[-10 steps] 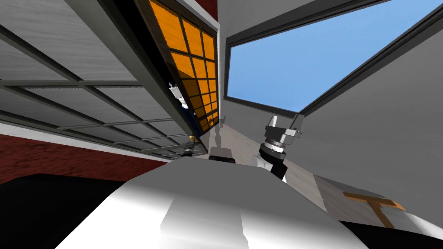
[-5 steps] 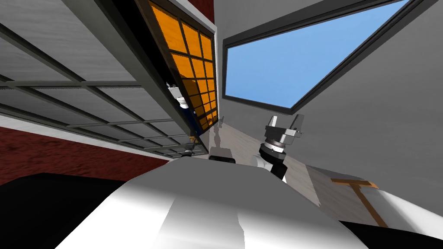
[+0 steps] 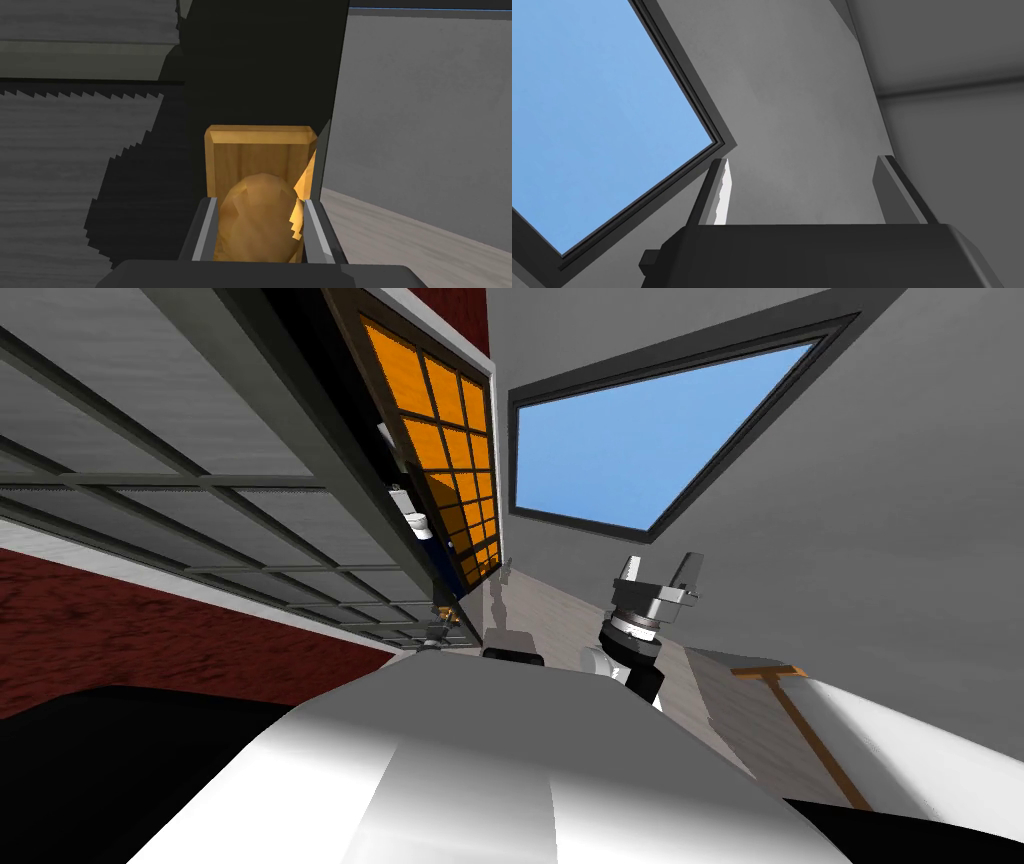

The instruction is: Pull the door open

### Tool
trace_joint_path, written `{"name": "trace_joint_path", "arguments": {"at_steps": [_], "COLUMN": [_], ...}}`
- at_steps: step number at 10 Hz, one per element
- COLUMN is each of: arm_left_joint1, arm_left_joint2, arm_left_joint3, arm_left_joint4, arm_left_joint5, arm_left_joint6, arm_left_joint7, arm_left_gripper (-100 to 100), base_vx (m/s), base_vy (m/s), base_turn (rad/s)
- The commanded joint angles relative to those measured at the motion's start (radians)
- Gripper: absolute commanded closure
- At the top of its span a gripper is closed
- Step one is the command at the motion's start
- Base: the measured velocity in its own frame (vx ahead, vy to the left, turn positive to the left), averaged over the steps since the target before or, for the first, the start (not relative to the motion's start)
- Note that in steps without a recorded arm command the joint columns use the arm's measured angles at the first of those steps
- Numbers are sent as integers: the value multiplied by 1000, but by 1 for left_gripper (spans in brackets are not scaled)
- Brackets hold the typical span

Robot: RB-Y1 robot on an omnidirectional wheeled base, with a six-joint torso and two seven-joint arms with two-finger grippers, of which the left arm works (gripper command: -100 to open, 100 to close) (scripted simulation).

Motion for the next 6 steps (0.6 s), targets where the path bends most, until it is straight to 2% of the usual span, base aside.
{"name": "trace_joint_path", "arguments": {"at_steps": [1, 6], "arm_left_joint1": [0, 32], "arm_left_joint2": [0, 41], "arm_left_joint3": [0, -51], "arm_left_joint4": [0, 18], "arm_left_joint5": [0, -24], "arm_left_joint6": [0, -74], "arm_left_joint7": [0, 52], "arm_left_gripper": [100, 100], "base_vx": [-90, -178], "base_vy": [2, 34], "base_turn": [-12, -119]}}
